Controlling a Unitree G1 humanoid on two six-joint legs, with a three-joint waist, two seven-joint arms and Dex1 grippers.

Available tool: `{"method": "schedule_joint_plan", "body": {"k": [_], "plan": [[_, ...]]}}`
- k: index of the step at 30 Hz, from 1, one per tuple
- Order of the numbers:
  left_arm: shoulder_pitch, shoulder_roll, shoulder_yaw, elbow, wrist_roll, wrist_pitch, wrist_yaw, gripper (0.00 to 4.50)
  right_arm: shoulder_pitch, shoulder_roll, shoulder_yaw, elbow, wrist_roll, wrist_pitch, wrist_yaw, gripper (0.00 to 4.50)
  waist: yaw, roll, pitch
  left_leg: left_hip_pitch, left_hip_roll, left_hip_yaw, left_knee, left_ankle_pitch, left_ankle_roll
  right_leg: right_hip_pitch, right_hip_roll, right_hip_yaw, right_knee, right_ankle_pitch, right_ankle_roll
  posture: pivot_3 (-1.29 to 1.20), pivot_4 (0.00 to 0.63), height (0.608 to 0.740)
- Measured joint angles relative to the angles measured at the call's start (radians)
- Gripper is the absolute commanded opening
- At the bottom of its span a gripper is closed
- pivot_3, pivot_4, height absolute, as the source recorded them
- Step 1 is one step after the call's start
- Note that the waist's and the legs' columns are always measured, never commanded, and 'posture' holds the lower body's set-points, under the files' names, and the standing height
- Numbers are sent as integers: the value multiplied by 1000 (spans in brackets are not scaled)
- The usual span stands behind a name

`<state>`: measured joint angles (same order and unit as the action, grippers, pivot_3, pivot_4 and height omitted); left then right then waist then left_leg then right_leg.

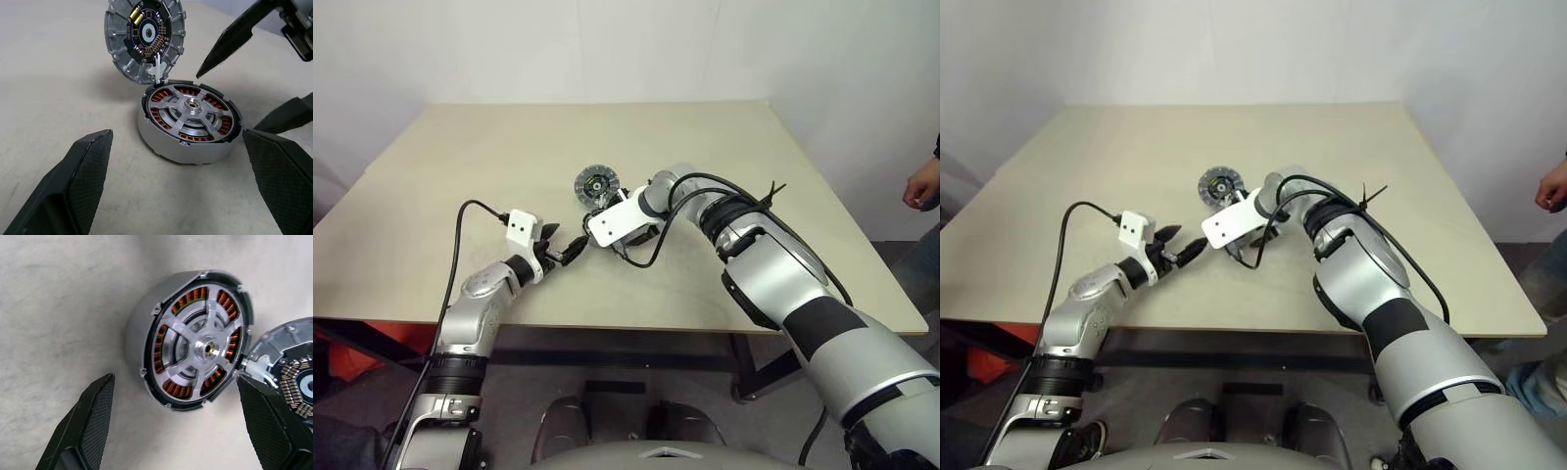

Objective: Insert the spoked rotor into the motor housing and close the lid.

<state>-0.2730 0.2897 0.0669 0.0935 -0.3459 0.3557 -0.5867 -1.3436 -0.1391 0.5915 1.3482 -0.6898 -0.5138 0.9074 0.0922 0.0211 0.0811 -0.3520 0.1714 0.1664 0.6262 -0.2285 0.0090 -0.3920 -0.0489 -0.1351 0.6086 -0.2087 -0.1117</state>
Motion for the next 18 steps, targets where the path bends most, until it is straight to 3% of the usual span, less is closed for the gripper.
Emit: {"method": "schedule_joint_plan", "body": {"k": [18], "plan": [[-18,-2,0,17,4,-11,-2,4500,-9,-4,0,1,0,0,-30,4490,0,0,0,0,0,0,0,0,0,0,0,0,0,0,0,0,0,740]]}}
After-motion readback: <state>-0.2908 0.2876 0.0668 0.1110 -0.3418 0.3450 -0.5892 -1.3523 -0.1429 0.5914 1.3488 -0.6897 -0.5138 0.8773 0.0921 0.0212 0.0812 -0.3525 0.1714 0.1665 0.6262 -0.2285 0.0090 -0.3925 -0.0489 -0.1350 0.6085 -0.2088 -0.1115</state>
